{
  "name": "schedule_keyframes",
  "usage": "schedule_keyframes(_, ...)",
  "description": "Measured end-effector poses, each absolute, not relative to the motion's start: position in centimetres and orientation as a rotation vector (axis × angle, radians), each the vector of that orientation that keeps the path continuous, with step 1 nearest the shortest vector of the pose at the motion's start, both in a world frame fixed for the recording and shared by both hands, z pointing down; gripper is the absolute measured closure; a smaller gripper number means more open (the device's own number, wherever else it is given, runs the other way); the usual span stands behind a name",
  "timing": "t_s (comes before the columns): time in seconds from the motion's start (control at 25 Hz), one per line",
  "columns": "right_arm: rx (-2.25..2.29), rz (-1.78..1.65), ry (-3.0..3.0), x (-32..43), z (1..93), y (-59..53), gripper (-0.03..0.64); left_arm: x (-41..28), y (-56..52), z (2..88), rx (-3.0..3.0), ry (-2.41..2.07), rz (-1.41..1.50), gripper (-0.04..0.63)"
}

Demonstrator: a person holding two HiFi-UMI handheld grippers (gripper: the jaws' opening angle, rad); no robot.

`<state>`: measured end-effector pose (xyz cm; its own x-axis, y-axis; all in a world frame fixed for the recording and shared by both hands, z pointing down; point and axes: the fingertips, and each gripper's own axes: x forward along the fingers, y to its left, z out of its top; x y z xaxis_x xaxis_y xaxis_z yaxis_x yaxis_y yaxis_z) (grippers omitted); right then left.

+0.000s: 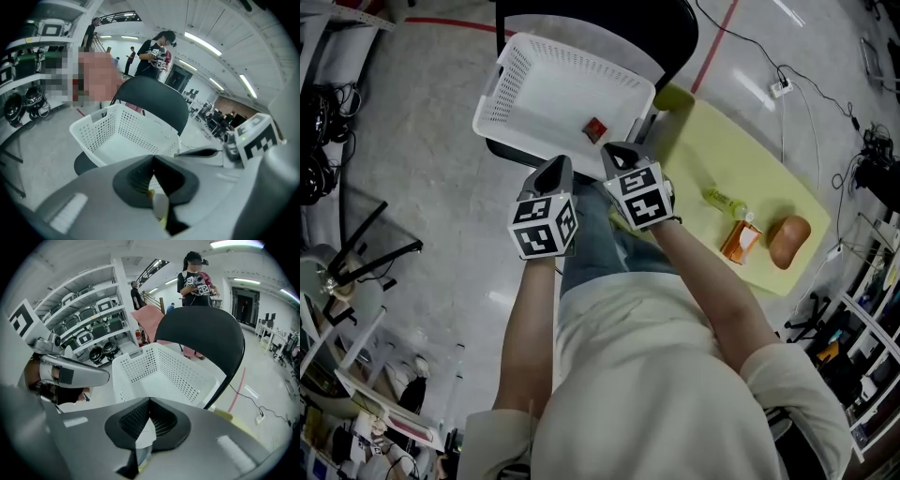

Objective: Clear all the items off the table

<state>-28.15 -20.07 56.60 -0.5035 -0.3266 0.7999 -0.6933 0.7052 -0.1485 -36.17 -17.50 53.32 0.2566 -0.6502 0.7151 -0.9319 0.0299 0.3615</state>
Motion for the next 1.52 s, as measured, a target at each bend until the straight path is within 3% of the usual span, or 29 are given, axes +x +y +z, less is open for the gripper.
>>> schedule_keyframes(0.72,0.842,0.589,-2.16,-24.6,52.8,-18.1,0.617,-33.0,-17.2,49.8,1.768,-1.473,0.468,0.585)
schedule_keyframes(1.52,0.867,0.529,-2.216,-16.1,49.0,-13.5,0.618,-23.1,-12.1,47.4,1.853,-1.442,0.479,0.584)
